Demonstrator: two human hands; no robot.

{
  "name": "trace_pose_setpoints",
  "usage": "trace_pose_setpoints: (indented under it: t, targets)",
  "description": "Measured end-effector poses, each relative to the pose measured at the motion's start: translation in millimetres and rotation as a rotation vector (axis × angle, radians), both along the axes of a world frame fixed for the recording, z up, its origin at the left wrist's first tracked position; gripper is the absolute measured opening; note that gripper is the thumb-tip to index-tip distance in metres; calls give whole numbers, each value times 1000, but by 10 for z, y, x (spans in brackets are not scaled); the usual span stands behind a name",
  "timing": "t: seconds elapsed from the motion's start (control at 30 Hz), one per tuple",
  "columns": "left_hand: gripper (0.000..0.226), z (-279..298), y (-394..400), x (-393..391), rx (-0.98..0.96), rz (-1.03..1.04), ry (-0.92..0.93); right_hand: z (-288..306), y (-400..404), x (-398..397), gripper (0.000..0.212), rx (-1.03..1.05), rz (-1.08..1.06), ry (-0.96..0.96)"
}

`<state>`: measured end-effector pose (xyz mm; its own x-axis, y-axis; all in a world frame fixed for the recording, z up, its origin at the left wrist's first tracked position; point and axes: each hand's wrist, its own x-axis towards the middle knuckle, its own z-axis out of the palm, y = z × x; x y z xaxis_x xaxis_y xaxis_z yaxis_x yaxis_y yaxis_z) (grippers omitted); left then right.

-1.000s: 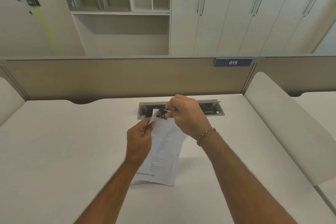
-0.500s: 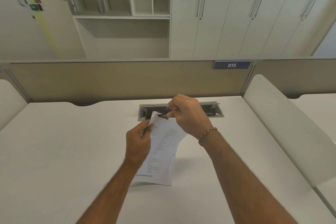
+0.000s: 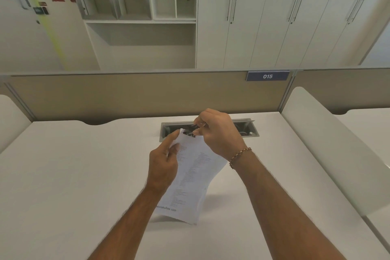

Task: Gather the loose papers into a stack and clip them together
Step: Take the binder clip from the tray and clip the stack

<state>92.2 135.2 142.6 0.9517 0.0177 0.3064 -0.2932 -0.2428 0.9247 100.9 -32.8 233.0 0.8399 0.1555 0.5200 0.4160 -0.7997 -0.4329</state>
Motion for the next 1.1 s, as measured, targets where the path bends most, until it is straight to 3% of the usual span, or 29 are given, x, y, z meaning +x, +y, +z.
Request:
trace_pose_setpoints:
  t: [0.5,0.8,0.9,1.0,1.1]
  targets:
    - [33,-10,54,90,135,-49,12,97,-104,81,14,48,17,65]
    - [11,-47,167,168,156,126,56,-295,-394,80,21,786,-171,249]
    - [11,-57,241,182,149,203,67,-768,-599,167,16,1018,-449,431]
    - [12,-89,304,187,150,232,99,-1389,-799,197,13,969,-718,758]
    - [12,-130,342,202,120,253,131,-1845,-862,118,10,904,-796,901]
